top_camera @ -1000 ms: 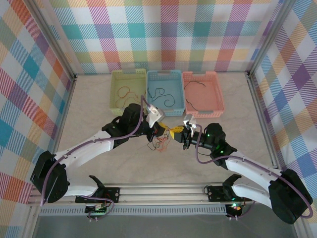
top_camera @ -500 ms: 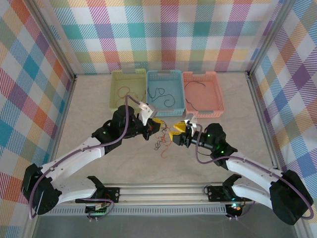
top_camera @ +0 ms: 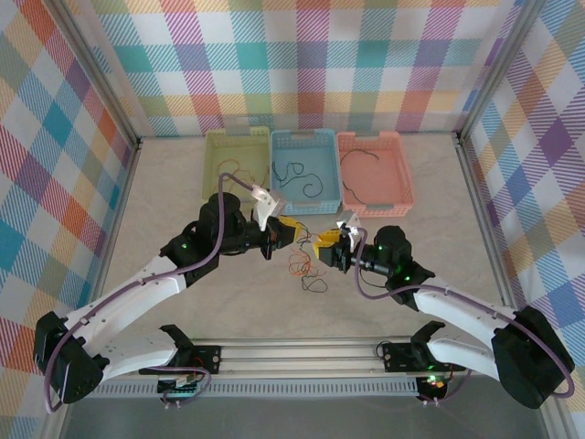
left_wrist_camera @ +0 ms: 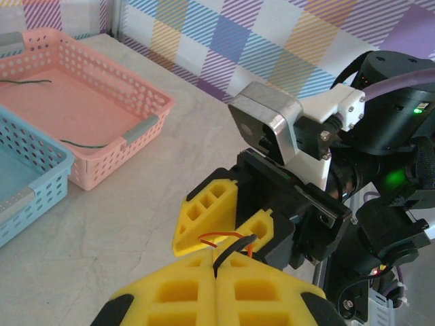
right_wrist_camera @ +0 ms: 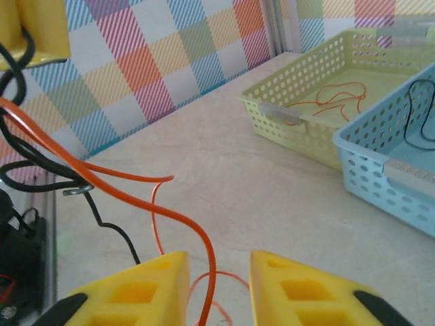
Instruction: Untangle the cables
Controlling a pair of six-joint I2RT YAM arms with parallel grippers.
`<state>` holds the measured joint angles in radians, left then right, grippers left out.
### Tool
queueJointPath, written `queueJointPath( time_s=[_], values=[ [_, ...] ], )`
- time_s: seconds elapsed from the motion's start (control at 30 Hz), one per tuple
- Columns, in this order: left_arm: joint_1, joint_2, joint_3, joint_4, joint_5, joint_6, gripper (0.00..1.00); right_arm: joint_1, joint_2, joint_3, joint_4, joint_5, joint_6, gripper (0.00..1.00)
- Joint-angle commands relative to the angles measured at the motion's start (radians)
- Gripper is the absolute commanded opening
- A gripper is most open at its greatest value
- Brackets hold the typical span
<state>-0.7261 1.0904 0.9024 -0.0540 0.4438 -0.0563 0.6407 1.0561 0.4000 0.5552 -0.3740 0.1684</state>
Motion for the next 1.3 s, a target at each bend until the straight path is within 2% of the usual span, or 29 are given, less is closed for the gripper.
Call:
queueJointPath(
  time_s=[0.0, 0.13, 0.27, 0.4, 0.47, 0.6, 0.83, 1.03, 1.27],
  values=[
    [-0.008, -0.035, 0.032, -0.038, -0.039, -0.002, 0.0, -0.006, -0.007, 0.026, 0.006, 0.019, -0.009, 0.18],
    [-0.008, -0.07, 0.026, -0.054, -0.103, -0.024, 0.0, -0.006, -0.01, 0.026, -0.019, 0.096, -0.005, 0.01],
    [-0.008, -0.149, 0.022, -0.089, -0.179, -0.057, 0.0, -0.006, -0.003, 0.036, -0.093, 0.31, 0.027, 0.0],
    [-0.008, -0.271, 0.02, -0.143, -0.311, -0.081, 0.0, -0.022, 0.017, 0.052, -0.188, 0.544, 0.093, 0.0],
    [-0.008, -0.332, 0.022, -0.178, -0.379, -0.09, 0.0, -0.046, 0.028, 0.054, -0.224, 0.621, 0.14, 0.0],
    [-0.008, -0.456, 0.041, -0.264, -0.511, -0.113, 0.0, -0.105, 0.048, 0.051, -0.273, 0.683, 0.234, 0.0],
    [-0.008, -0.617, 0.072, -0.345, -0.67, -0.12, 0.0, -0.183, 0.06, 0.045, -0.328, 0.736, 0.333, 0.0],
    [-0.008, -0.667, 0.109, -0.401, -0.709, -0.113, 0.0, -0.191, 0.075, 0.05, -0.349, 0.765, 0.34, 0.0],
    [-0.008, -0.795, 0.154, -0.442, -0.844, -0.082, 0.0, -0.211, 0.142, 0.089, -0.405, 0.815, 0.374, 0.0]
  ],
)
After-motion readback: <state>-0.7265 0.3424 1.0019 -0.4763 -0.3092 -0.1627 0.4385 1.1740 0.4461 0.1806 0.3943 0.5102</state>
